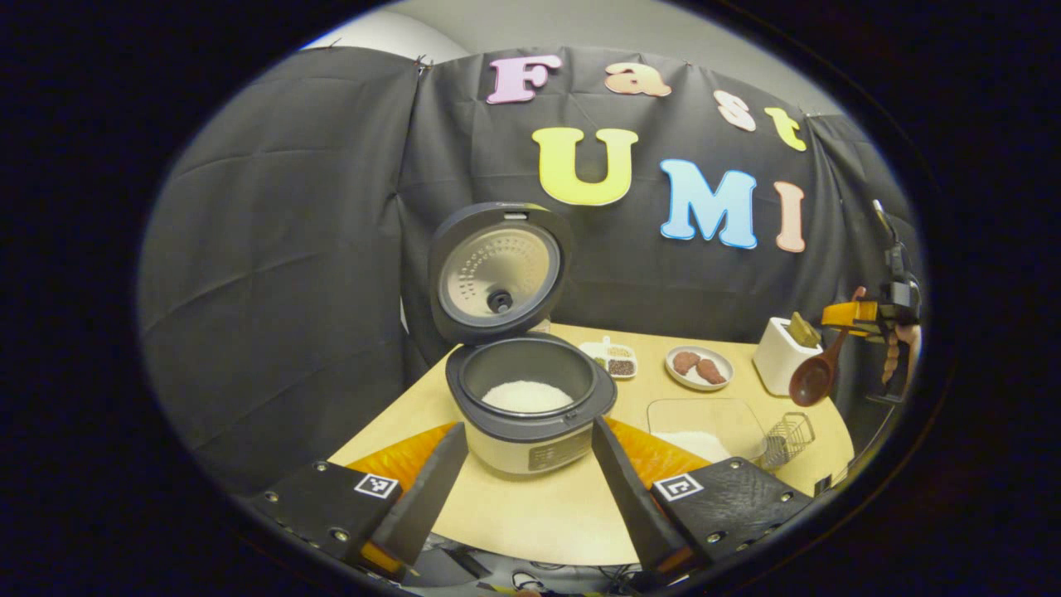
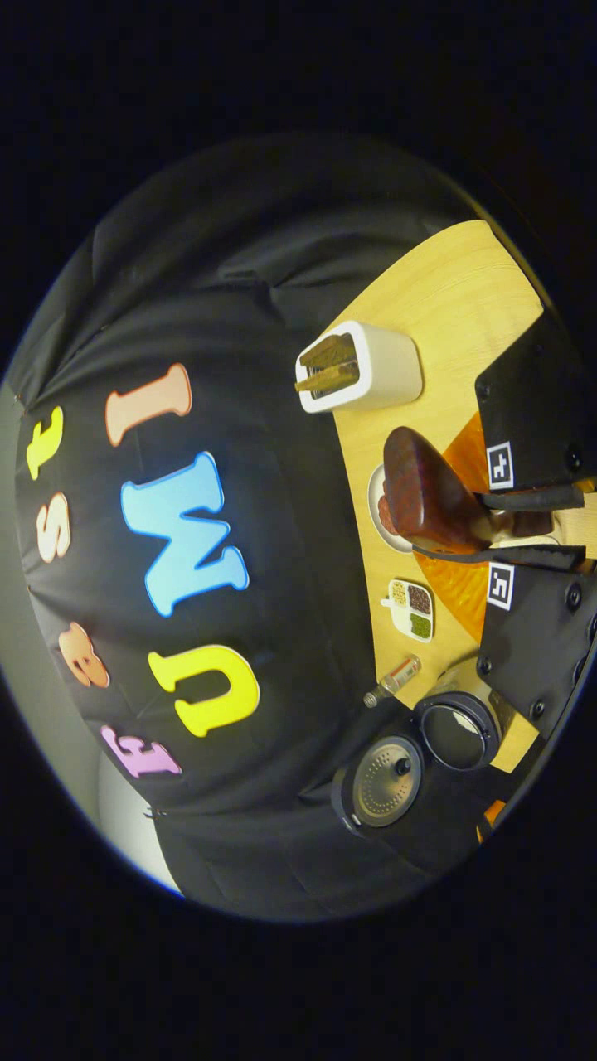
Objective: Close the left gripper, press the button to open the rice cooker; take a wooden spoon from the chopstick holder with the right hand, scoop a spoonful of rice and pour it into the rice cooker, then put the wooden spoon back into the chopstick holder.
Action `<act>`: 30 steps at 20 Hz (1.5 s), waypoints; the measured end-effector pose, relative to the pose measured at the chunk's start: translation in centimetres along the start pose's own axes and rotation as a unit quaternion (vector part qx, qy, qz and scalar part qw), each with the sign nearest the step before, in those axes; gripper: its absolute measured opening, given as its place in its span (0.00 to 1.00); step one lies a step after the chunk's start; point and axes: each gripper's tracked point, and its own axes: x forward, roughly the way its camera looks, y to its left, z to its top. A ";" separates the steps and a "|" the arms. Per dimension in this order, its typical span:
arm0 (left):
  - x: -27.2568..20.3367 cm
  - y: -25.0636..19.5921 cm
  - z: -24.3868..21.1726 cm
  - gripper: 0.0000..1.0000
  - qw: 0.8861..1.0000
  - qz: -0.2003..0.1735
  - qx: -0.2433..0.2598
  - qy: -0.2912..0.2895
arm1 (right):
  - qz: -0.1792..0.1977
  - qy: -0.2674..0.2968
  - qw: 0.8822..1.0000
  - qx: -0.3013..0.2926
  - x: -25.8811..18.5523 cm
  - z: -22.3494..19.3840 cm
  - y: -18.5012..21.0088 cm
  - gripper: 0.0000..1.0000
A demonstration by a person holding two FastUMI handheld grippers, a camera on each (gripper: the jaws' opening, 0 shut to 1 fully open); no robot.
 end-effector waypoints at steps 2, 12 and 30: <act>0.1 1.4 -0.3 0.96 1.000 0.000 -0.007 -0.003 | 0.013 0.006 0.999 -0.036 1.1 -0.9 2.6 0.18; 0.4 6.5 -1.9 0.92 0.998 -0.003 -0.062 -0.003 | 0.008 0.079 0.980 -0.181 8.0 -10.4 5.9 0.18; 2.0 9.6 -2.7 0.96 0.998 -0.012 -0.061 0.008 | 0.019 0.219 0.975 0.002 10.1 -19.5 12.1 0.14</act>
